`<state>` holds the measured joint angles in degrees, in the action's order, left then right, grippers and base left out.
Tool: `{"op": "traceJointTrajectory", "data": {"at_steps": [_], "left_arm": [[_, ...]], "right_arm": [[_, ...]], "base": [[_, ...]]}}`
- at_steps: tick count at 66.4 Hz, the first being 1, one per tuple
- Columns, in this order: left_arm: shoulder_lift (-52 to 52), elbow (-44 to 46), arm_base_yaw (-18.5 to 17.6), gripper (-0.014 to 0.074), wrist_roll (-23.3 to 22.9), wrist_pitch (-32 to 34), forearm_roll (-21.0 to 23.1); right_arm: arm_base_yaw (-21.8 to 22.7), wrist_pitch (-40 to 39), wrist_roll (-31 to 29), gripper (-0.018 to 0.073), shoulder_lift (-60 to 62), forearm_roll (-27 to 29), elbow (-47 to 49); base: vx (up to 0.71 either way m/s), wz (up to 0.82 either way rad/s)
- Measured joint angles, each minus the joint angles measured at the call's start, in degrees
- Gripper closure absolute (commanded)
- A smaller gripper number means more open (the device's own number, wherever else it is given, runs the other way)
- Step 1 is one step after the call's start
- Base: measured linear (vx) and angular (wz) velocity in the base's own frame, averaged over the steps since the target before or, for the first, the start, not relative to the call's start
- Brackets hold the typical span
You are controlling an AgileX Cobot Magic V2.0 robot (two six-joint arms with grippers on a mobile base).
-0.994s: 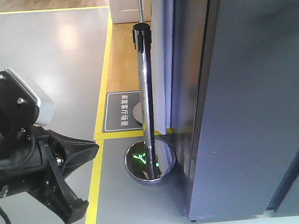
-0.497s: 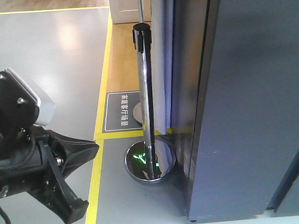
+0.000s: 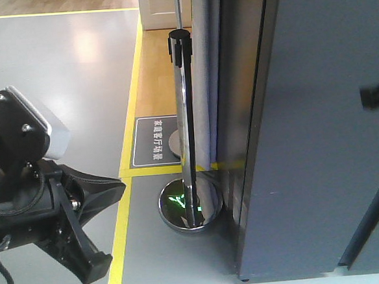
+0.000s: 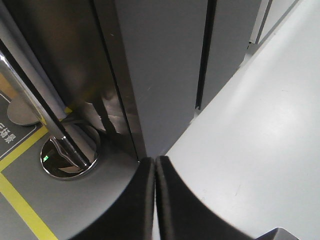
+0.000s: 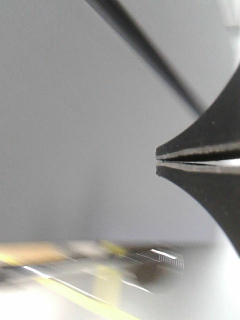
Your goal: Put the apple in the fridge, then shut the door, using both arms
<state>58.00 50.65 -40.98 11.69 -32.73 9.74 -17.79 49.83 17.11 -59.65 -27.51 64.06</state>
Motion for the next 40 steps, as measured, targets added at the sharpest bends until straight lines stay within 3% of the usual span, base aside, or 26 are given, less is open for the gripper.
{"op": "traceJointTrajectory", "data": {"at_steps": [11,24,40], "left_arm": [[0.00,0.00,0.00,0.0602,0.00,0.00,0.00],[0.00,0.00,0.00,0.0602,0.00,0.00,0.00],[0.00,0.00,0.00,0.0602,0.00,0.00,0.00]], "right_arm": [[-0.25,5.73,-9.49,0.0561,3.01,11.28,0.00],[-0.25,6.48,-15.74,0.0561,9.68,21.77,-0.09],[-0.25,2.67,-17.70,0.0561,20.91,24.71,-7.98]], "base": [[0.00,0.00],[0.00,0.00],[0.00,0.00]]}}
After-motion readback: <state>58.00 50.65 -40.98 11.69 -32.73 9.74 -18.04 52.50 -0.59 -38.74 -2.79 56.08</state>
